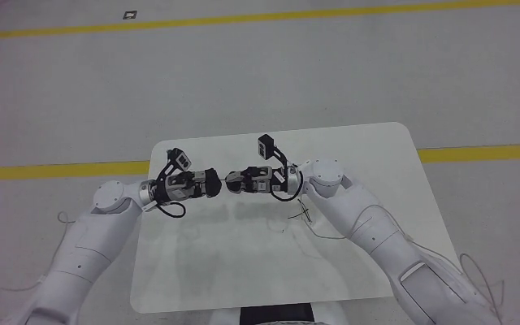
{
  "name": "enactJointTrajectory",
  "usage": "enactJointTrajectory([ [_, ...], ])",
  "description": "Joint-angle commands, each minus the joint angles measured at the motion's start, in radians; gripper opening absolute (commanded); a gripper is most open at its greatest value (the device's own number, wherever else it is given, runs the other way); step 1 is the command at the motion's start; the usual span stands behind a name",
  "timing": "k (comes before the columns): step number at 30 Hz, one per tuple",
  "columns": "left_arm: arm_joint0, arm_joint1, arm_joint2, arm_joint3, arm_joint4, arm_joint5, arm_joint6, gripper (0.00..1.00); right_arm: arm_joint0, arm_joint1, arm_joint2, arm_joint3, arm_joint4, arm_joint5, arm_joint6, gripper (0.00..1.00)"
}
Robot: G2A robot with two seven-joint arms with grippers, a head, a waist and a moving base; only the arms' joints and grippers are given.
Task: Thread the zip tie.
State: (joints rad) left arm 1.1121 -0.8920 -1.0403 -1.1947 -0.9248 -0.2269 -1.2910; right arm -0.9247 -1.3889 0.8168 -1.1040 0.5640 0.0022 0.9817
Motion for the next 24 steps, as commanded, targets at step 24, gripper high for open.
enactJointTrajectory([
  [24,-0.008,-0.016,0.009,0.020,0.027,0.016,-0.007,0.10,-0.011,-0.008,-0.002,-0.013,-0.020,-0.004,0.006,0.00],
])
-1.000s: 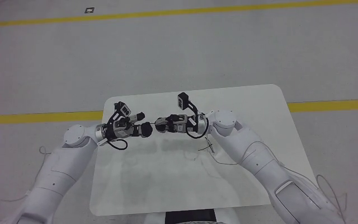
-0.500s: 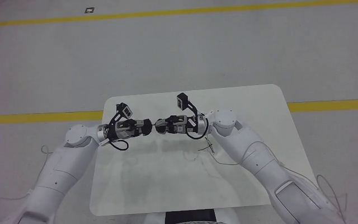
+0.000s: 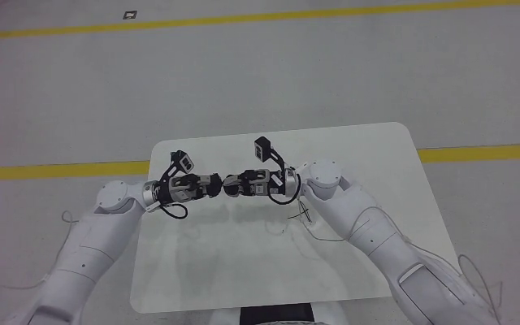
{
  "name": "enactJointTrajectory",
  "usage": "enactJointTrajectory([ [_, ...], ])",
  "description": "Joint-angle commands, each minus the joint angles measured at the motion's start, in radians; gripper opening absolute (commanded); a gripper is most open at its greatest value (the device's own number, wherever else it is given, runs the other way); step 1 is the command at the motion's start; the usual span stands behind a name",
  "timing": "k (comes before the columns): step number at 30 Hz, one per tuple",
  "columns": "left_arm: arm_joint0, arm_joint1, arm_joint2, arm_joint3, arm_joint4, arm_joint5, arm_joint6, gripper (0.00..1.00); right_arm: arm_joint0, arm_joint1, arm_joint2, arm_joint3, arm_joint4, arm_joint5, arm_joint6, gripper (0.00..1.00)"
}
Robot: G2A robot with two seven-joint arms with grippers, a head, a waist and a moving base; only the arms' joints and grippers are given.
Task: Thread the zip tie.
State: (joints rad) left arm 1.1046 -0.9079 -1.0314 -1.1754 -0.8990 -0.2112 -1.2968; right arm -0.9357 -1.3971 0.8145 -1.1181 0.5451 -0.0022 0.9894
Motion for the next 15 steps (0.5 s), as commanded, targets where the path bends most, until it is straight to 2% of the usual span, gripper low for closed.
enactJointTrajectory([
  [1,-0.001,-0.001,0.000,0.001,0.002,0.001,-0.002,0.10,-0.001,0.000,0.001,0.002,-0.002,0.001,-0.003,0.00],
  [8,-0.002,-0.003,-0.002,0.003,0.007,0.006,-0.008,0.06,-0.003,-0.001,0.006,0.001,-0.005,0.001,0.000,0.00],
  [10,-0.001,-0.004,-0.002,0.004,0.009,0.007,-0.009,0.00,-0.003,-0.001,0.007,0.000,-0.006,0.001,0.003,0.00],
  [13,-0.001,-0.005,-0.003,0.006,0.011,0.007,-0.011,0.00,-0.004,-0.001,0.008,-0.001,-0.007,0.004,0.007,0.00],
  [14,-0.001,-0.005,-0.003,0.006,0.011,0.007,-0.012,0.00,-0.004,-0.001,0.009,-0.001,-0.008,0.005,0.007,0.36],
  [15,-0.001,-0.006,-0.005,0.008,0.011,0.006,-0.013,0.00,-0.005,-0.001,0.011,-0.001,-0.008,0.007,0.005,1.00],
])
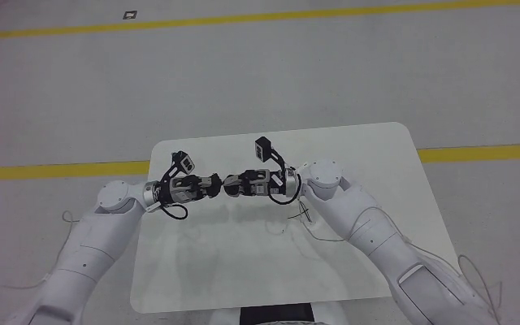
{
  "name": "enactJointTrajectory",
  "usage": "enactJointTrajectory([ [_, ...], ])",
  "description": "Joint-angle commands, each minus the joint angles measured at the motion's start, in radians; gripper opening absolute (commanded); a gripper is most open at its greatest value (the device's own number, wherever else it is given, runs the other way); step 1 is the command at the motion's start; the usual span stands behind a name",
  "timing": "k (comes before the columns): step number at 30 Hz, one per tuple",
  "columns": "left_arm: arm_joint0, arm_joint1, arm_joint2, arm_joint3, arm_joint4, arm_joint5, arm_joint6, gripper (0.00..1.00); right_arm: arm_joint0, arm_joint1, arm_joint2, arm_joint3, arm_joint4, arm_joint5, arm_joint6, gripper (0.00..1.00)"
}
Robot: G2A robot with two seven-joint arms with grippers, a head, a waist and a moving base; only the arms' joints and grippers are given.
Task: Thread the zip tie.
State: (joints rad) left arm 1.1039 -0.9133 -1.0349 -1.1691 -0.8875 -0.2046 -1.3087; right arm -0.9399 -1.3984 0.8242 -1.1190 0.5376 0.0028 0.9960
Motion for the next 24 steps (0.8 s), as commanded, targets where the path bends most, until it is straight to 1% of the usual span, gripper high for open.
enactJointTrajectory([
  [1,0.000,0.000,-0.003,0.003,-0.001,-0.001,-0.002,0.00,-0.002,0.001,0.005,-0.001,0.000,0.002,-0.005,1.00],
  [4,0.000,0.002,-0.015,0.010,-0.004,-0.006,-0.005,0.00,-0.008,0.008,0.029,-0.002,-0.004,-0.001,-0.013,1.00],
  [7,0.004,0.006,-0.034,0.015,-0.007,-0.010,-0.013,0.00,-0.022,0.024,0.068,-0.016,-0.040,-0.008,-0.026,1.00],
  [11,0.018,0.011,-0.056,0.010,-0.012,-0.023,-0.037,0.00,-0.054,0.047,0.109,-0.079,-0.140,-0.018,-0.067,1.00],
  [12,0.021,0.012,-0.059,0.004,-0.010,-0.040,-0.045,0.00,-0.054,0.047,0.109,-0.079,-0.140,-0.018,-0.067,1.00],
  [13,0.021,0.012,-0.059,0.001,-0.008,-0.047,-0.046,0.00,-0.054,0.047,0.109,-0.079,-0.140,-0.018,-0.067,1.00],
  [20,0.021,0.012,-0.059,0.001,-0.008,-0.047,-0.046,0.00,-0.054,0.047,0.109,-0.079,-0.140,-0.018,-0.067,1.00],
  [21,0.025,0.011,-0.059,0.000,-0.004,-0.042,-0.014,0.00,-0.054,0.047,0.109,-0.079,-0.140,-0.018,-0.067,1.00],
  [22,0.024,0.011,-0.064,-0.008,0.003,-0.045,0.006,0.00,-0.056,0.049,0.106,-0.086,-0.169,-0.018,-0.084,1.00],
  [24,0.019,0.014,-0.086,-0.005,-0.004,-0.051,0.020,0.00,-0.050,0.058,0.108,-0.102,-0.257,-0.022,-0.093,1.00],
])
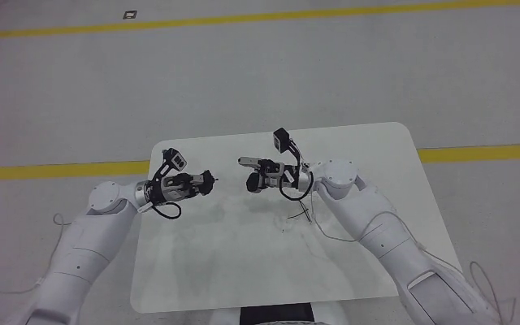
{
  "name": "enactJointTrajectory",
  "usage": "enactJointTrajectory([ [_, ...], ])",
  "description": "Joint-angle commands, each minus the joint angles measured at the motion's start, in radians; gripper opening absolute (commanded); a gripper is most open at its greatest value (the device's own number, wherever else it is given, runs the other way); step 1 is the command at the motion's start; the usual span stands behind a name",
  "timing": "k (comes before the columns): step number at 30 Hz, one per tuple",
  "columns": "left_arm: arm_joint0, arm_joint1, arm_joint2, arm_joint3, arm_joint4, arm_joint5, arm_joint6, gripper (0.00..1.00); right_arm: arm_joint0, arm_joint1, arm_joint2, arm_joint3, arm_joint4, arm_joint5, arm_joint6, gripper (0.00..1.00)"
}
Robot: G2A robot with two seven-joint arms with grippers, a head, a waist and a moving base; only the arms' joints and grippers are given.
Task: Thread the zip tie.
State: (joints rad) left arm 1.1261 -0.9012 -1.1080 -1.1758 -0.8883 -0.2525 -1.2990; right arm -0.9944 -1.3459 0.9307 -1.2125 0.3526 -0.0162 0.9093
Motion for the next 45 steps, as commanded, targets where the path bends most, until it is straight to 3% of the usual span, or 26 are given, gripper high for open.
enactJointTrajectory([
  [1,-0.009,0.005,-0.025,0.004,0.008,-0.007,0.005,0.00,0.009,0.013,0.004,-0.018,-0.141,0.002,-0.005,1.00],
  [7,-0.037,0.017,-0.070,0.046,0.035,-0.009,-0.027,0.00,0.025,0.049,0.016,-0.099,-0.403,0.037,0.072,1.00],
  [9,-0.046,0.018,-0.077,0.064,0.040,-0.010,-0.037,0.00,0.035,0.060,0.004,-0.134,-0.515,0.054,0.122,1.00],
  [13,-0.057,0.019,-0.083,0.094,0.037,-0.007,-0.075,0.00,0.058,0.073,-0.043,-0.193,-0.638,0.044,0.287,1.00],
  [22,-0.060,0.020,-0.085,0.105,0.036,-0.012,-0.083,0.00,0.064,0.074,-0.050,-0.197,-0.654,0.050,0.302,1.00],
  [25,-0.060,0.020,-0.085,0.105,0.036,-0.012,-0.083,0.00,0.077,0.081,-0.076,-0.219,-0.797,0.111,0.321,1.00],
  [32,-0.060,0.020,-0.085,0.105,0.036,-0.012,-0.083,0.00,0.114,0.090,-0.126,-0.229,-0.964,0.236,0.477,1.00],
  [37,-0.060,0.020,-0.085,0.105,0.036,-0.012,-0.083,0.00,0.127,0.087,-0.179,-0.188,-0.916,0.322,0.481,1.00],
  [39,-0.060,0.020,-0.085,0.105,0.036,-0.012,-0.083,0.00,0.143,0.088,-0.205,-0.178,-0.893,0.335,0.481,1.00],
  [45,-0.060,0.020,-0.085,0.105,0.036,-0.012,-0.083,0.00,0.143,0.088,-0.205,-0.178,-0.893,0.335,0.481,1.00],
])
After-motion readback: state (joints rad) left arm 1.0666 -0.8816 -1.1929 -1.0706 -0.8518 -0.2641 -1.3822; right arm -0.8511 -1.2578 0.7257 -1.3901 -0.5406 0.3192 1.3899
